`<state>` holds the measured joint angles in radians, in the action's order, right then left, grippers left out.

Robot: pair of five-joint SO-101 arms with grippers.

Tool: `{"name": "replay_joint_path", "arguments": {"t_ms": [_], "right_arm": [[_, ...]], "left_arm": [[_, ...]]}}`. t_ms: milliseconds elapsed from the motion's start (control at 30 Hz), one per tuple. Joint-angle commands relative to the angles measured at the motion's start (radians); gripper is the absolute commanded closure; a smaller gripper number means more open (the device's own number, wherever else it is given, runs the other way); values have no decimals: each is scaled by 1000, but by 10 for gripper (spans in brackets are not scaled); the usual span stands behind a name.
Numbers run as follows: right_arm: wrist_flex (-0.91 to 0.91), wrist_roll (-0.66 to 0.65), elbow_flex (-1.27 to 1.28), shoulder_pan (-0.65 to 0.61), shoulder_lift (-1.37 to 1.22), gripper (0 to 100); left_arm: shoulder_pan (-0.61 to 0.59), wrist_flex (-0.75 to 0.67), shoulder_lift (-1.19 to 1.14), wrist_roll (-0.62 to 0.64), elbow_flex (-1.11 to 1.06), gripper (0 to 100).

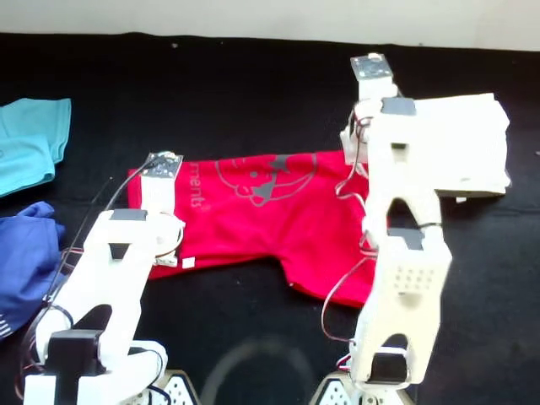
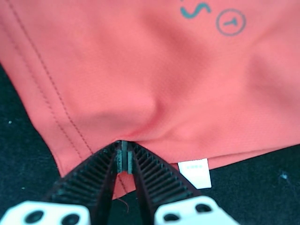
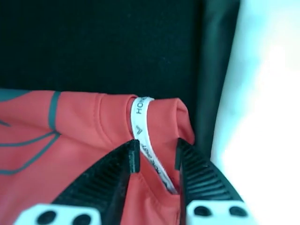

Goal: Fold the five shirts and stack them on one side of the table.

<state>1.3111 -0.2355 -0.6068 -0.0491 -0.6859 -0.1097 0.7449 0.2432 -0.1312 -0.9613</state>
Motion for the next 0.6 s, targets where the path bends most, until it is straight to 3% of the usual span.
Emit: {"name": "replay_joint_path", "arguments": {"t_ms": [0,267,567], "right_arm": [[70,9,-249,-8,-124,865],[127,6,-588,-7,-377,865],[56,5,-785,-2,-499,865]], "left_arm": [[12,-25,-7,-3,15,991],[12,-25,-7,-3,15,991],[12,-25,-8,-3,15,991]]}}
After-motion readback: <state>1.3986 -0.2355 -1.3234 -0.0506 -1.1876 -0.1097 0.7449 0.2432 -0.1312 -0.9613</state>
